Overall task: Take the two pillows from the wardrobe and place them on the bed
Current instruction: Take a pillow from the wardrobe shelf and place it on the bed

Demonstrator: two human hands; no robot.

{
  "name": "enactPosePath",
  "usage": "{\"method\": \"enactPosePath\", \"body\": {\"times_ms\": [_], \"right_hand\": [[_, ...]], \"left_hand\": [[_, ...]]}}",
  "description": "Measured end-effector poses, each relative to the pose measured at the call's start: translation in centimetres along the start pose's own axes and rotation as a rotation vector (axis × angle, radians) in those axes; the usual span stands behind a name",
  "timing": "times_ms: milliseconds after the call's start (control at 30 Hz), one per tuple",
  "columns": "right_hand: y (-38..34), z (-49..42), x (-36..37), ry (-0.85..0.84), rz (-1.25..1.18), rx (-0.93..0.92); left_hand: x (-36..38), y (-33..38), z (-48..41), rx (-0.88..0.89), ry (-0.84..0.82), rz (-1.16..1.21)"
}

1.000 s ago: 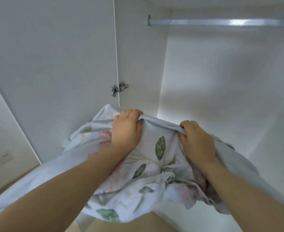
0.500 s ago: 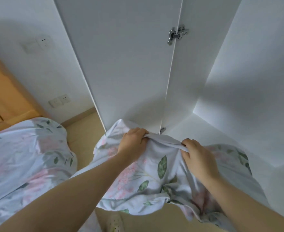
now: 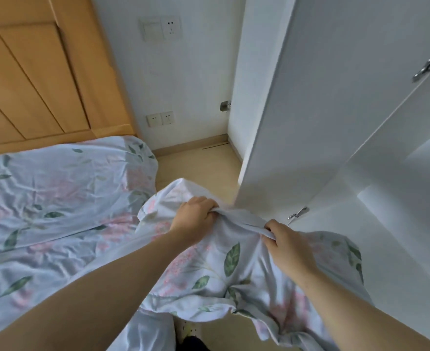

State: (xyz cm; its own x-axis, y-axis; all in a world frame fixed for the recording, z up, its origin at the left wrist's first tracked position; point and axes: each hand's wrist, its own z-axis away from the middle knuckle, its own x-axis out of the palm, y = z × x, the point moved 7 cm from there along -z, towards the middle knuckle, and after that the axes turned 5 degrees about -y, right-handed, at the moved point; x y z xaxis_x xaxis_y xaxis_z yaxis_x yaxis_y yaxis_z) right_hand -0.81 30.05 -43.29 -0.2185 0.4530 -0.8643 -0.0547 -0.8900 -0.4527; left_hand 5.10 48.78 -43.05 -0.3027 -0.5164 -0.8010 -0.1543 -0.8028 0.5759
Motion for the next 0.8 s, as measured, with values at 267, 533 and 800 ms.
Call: {"method": "enactPosePath", "body": {"times_ms": [267,533,800], "right_hand": [[-10.8,-7.0,5.6,-0.116,-0.016,-0.146],[-17.7,-11.3,8.9,-0.264,-0.147,-0.248],[-21.9,-16.5,9.8,-0.457,-0.316,-0.305]], "left_hand": [[-6.3,-12.2,0.8,-0.190,0.098,0.065],[-11.5,-18.1,1.4,-0.298,0.196,0.034],[-14.3,-21.7,0.5,-0.467,0.284,0.034]]}}
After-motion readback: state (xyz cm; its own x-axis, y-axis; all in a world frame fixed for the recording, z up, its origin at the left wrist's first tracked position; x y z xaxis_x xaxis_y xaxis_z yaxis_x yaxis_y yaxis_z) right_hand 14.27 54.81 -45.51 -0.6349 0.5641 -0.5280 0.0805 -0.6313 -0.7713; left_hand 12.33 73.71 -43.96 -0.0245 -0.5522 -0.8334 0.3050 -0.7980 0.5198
